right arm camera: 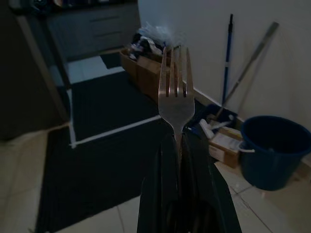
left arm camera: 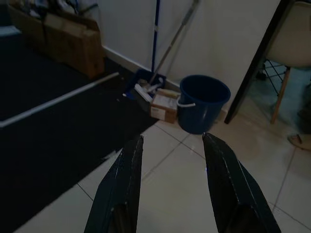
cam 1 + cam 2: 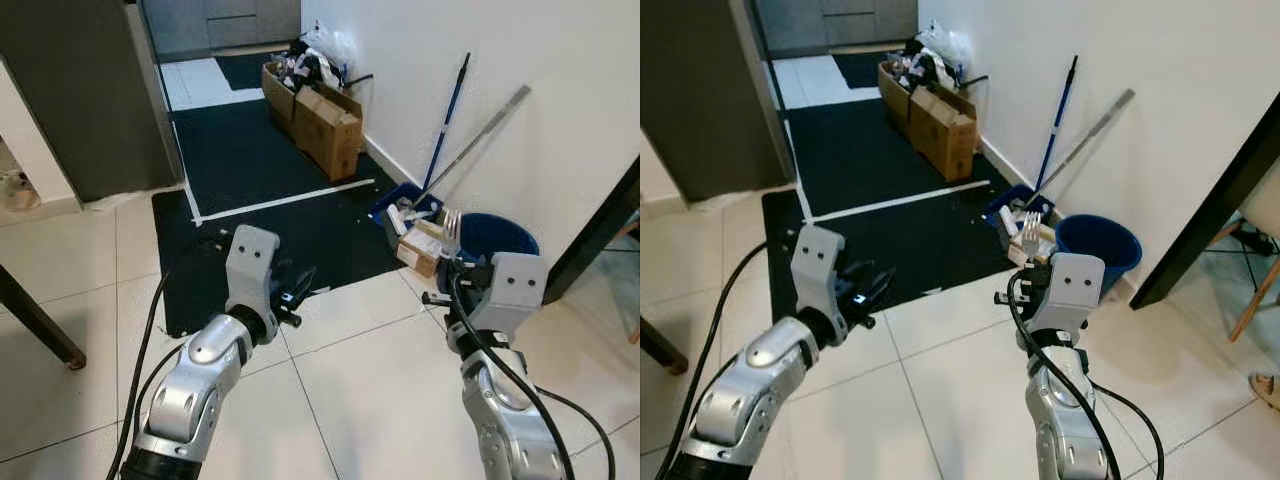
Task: Setting the table
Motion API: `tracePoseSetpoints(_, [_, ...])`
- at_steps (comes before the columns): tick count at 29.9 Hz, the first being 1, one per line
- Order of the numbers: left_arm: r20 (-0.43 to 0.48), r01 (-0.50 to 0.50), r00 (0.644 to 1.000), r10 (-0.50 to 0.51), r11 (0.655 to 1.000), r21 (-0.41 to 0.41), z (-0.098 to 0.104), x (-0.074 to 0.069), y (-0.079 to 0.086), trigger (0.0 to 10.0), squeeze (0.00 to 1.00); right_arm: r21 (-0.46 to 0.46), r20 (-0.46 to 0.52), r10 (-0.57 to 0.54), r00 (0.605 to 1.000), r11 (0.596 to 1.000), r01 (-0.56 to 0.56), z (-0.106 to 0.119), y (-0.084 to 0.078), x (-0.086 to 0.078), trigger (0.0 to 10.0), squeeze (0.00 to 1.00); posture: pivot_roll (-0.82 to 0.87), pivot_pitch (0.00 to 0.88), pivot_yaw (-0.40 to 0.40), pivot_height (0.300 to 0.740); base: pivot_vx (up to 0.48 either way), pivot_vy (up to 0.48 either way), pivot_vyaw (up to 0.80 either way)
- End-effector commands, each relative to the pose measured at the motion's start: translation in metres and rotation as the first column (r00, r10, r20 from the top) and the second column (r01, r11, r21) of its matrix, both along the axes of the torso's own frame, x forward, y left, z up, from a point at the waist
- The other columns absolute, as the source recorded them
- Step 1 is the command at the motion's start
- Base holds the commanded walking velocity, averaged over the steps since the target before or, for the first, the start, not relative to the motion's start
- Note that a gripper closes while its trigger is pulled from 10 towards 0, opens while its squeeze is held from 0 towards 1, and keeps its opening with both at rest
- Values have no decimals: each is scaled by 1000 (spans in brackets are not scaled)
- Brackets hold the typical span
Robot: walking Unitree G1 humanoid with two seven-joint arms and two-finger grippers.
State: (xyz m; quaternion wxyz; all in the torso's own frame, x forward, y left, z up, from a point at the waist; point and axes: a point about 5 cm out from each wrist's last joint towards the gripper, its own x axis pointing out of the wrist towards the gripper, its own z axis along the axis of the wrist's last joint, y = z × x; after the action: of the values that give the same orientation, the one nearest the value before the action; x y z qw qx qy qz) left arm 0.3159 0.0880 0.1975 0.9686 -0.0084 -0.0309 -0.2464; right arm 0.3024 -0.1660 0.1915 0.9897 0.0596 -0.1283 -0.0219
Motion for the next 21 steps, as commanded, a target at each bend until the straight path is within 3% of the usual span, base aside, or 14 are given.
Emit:
tracePoseSetpoints(1, [-16, -6, 1000, 6, 1000, 22, -6, -3, 0, 10000, 0, 18, -1, 5, 1000, 1000, -5, -1, -2, -3, 10000, 0, 0, 109, 71, 740, 0, 0, 794])
tracePoseSetpoints(3, [-25, -12, 1000, 13, 999, 30, -10, -5, 0, 10000, 0, 68, -2, 13, 1000, 998, -12, -1, -3, -3, 10000, 0, 4, 114, 72, 740, 0, 0, 794])
tracePoseSetpoints(4, [-36, -20, 999, 21, 999, 37, -12, -6, 0, 10000, 0, 189, -1, 24, 1000, 982, -23, 0, -5, -3, 10000, 0, 4, 114, 72, 740, 0, 0, 794])
tracePoseSetpoints(5, [-36, -20, 999, 21, 999, 37, -12, -6, 0, 10000, 0, 189, -1, 24, 1000, 982, -23, 0, -5, -3, 10000, 0, 4, 114, 72, 740, 0, 0, 794])
tracePoseSetpoints(7, [-40, -23, 999, 25, 999, 43, -14, -7, 0, 10000, 0, 348, 29, 70, 997, 935, -76, 2, -6, -3, 10000, 0, 8, 116, 75, 740, 0, 0, 794])
tracePoseSetpoints(8, [-44, -24, 999, 26, 999, 45, -15, -8, 0, 10000, 0, 449, 71, 136, 988, 881, -153, 6, -3, -5, 10000, 0, 7, 116, 77, 740, 0, 0, 794])
tracePoseSetpoints(9, [-44, -24, 999, 26, 999, 45, -15, -8, 0, 10000, 0, 449, 71, 136, 988, 881, -153, 6, -3, -5, 10000, 0, 7, 116, 77, 740, 0, 0, 794])
tracePoseSetpoints(11, [-52, -26, 998, 29, 999, 48, -16, -9, 0, 10000, 0, 604, 237, 314, 920, 694, -392, 21, 9, -14, 10000, 0, 7, 116, 77, 740, 0, 0, 791])
tracePoseSetpoints(13, [-57, -27, 998, 30, 998, 51, -16, -9, 0, 10000, 0, 606, 363, 419, 832, 572, -552, 33, 18, -25, 10000, 0, 8, 117, 78, 740, 0, 0, 788])
tracePoseSetpoints(14, [-58, -28, 998, 31, 998, 52, -16, -9, 0, 10000, 0, 594, 392, 447, 804, 544, -593, 36, 21, -29, 10000, 0, 8, 117, 78, 740, 0, 0, 781])
tracePoseSetpoints(15, [-58, -28, 998, 31, 998, 52, -16, -9, 0, 10000, 0, 594, 392, 447, 804, 544, -593, 36, 21, -29, 10000, 0, 8, 117, 78, 740, 0, 0, 781])
tracePoseSetpoints(16, [-60, -30, 998, 33, 998, 55, -17, -10, 0, 10000, 0, 568, 434, 506, 746, 489, -662, 39, 28, -37, 10000, 0, 8, 117, 78, 740, 0, 0, 781])
tracePoseSetpoints(18, [-60, -32, 998, 35, 998, 57, -17, -10, 0, 10000, 0, 562, 438, 524, 730, 474, -677, 39, 29, -39, 10000, 0, 8, 117, 78, 740, 0, 0, 781])
tracePoseSetpoints(21, [-62, -33, 997, 37, 998, 59, -18, -12, 1, 10000, 0, 540, 450, 602, 659, 405, -738, 35, 36, -48, 10000, 0, 8, 119, 80, 740, 0, 0, 788])
